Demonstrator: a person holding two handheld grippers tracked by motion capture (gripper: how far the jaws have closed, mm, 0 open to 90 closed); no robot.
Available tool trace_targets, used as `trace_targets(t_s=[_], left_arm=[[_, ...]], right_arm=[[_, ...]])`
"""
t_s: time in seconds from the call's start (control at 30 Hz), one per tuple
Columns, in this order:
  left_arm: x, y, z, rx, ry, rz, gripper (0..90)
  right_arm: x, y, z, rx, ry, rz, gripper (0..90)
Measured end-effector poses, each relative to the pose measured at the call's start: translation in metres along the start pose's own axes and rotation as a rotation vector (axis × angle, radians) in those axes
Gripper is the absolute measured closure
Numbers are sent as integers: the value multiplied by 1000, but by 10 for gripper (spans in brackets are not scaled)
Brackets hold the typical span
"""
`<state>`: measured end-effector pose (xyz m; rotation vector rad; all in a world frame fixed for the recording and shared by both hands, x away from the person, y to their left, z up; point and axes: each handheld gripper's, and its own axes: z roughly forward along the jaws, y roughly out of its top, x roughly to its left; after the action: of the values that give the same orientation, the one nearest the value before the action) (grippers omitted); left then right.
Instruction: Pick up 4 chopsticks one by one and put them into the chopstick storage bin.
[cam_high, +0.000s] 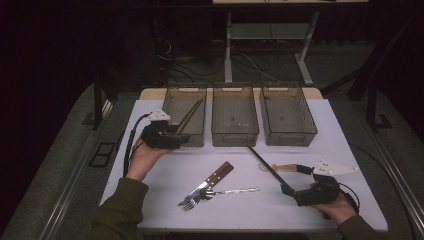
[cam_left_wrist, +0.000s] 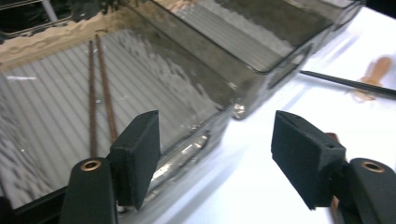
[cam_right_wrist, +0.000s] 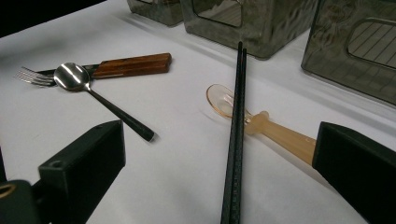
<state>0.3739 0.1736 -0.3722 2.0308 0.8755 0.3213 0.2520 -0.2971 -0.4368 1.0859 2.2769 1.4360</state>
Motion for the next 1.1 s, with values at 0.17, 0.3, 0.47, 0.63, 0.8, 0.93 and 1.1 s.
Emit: trace_targets(t_s=[0.17, 0.3, 0.47, 0.63, 0.8, 0.93, 1.1], left_arm=[[-11, -9, -3, -7, -14, 14, 251], [-19, -20, -5, -19, -35, 21, 216], [-27, -30, -8, -34, -60, 22, 192], [-33, -40, -10, -49, -68, 29, 151], [-40, -50, -12, -66, -80, 46, 117], [-46, -58, -13, -75, -93, 47, 64], [-52, -69, -13, -82, -129, 58, 23]], right_arm=[[0, 0, 0, 1, 0, 0, 26], [0, 0, 0, 2, 0, -1, 26], [1, 0, -1, 1, 0, -3, 26], [1, 0, 0, 0, -1, -3, 26], [1, 0, -1, 5, -5, -2, 26], [1, -1, -1, 11, -6, -2, 26], [1, 0, -1, 11, -10, 2, 26]])
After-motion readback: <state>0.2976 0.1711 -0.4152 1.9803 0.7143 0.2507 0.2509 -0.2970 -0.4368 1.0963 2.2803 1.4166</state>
